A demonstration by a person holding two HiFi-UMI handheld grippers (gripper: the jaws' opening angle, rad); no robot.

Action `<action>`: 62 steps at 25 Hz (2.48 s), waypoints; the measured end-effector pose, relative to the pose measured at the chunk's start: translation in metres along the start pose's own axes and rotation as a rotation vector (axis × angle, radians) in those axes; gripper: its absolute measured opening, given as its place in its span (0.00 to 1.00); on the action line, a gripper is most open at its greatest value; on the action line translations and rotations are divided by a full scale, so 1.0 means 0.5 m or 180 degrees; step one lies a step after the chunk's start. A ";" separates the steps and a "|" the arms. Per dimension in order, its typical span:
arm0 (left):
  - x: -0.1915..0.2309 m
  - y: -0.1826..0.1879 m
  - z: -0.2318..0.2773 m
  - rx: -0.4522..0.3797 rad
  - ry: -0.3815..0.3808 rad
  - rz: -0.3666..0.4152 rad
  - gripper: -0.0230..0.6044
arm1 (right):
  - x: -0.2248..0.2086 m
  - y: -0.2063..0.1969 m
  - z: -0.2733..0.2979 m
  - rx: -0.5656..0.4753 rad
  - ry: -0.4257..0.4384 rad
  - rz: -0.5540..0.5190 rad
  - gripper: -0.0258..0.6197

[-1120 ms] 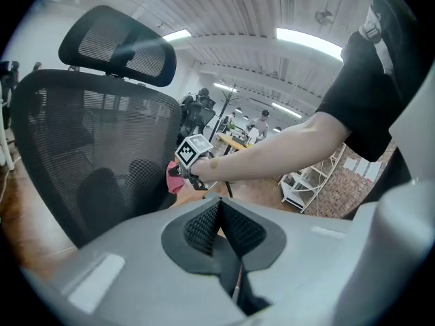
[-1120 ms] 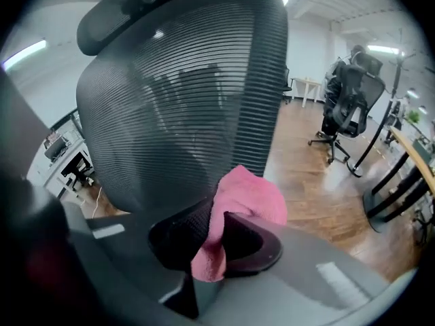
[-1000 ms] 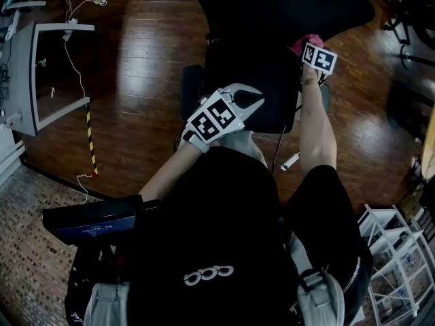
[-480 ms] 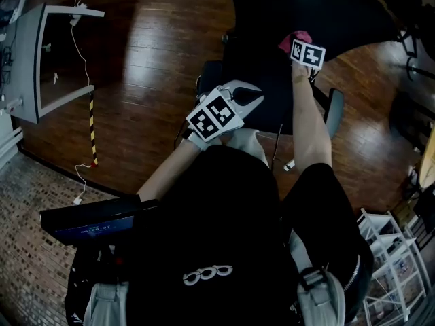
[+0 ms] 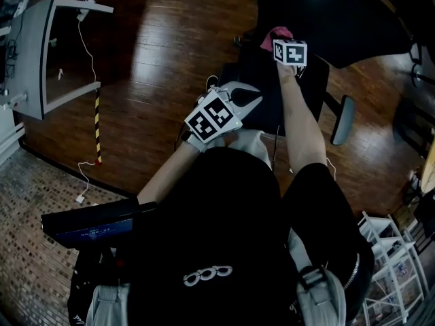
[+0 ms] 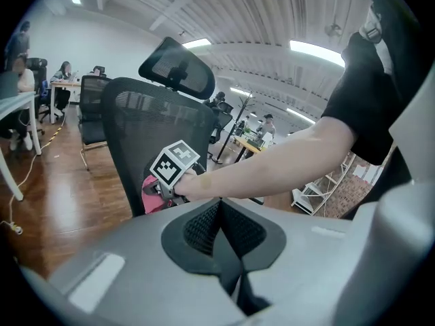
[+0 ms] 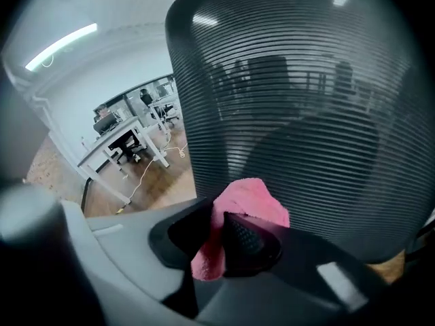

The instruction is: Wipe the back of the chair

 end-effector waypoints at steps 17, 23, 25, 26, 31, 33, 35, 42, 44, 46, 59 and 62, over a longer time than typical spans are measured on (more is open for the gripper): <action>0.031 -0.019 -0.019 0.0064 0.0052 -0.0036 0.02 | 0.162 0.013 0.102 0.0138 0.0746 -0.0550 0.11; 0.007 -0.012 0.020 0.0119 0.0035 -0.0046 0.02 | 0.095 -0.021 0.075 0.0155 0.0608 -0.0423 0.11; -0.010 -0.006 0.042 0.0120 0.0000 -0.0046 0.02 | 0.051 -0.034 0.052 0.0163 0.0496 -0.0361 0.11; -0.020 -0.004 0.053 0.0126 -0.0019 -0.0042 0.02 | 0.029 -0.041 0.038 0.0159 0.0441 -0.0328 0.11; -0.062 0.004 0.098 0.0197 -0.0082 -0.0006 0.02 | -0.064 -0.079 -0.018 0.0101 0.0226 -0.0090 0.11; -0.068 0.013 0.109 0.0216 -0.0106 0.0015 0.02 | -0.098 -0.087 -0.038 0.0075 0.0136 0.0016 0.11; -0.072 0.022 0.119 0.0228 -0.0129 0.0033 0.02 | -0.133 -0.095 -0.060 0.0040 0.0049 0.0126 0.11; -0.089 0.053 0.156 0.0283 -0.0210 0.0095 0.02 | -0.241 -0.120 -0.139 -0.0110 -0.0182 0.0472 0.11; -0.097 0.064 0.172 0.0307 -0.0240 0.0109 0.02 | -0.271 -0.125 -0.164 -0.0178 -0.0242 0.0587 0.11; -0.106 0.075 0.187 0.0325 -0.0273 0.0129 0.02 | -0.303 -0.132 -0.191 -0.0239 -0.0321 0.0705 0.11; -0.173 0.109 0.260 0.0378 -0.0367 0.0227 0.02 | -0.466 -0.199 -0.329 -0.0386 -0.0637 0.1021 0.11; -0.200 0.105 0.280 0.0381 -0.0363 0.0260 0.02 | -0.503 -0.230 -0.365 -0.0524 -0.0710 0.1241 0.11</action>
Point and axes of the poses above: the fingertips, and each gripper's own axes: z forward along the fingers, x to its left, y out of its top, the point moved 8 cm from there along -z, backward along the fingers, and after that the axes turned 10 degrees about y, right-handed, at the moved point
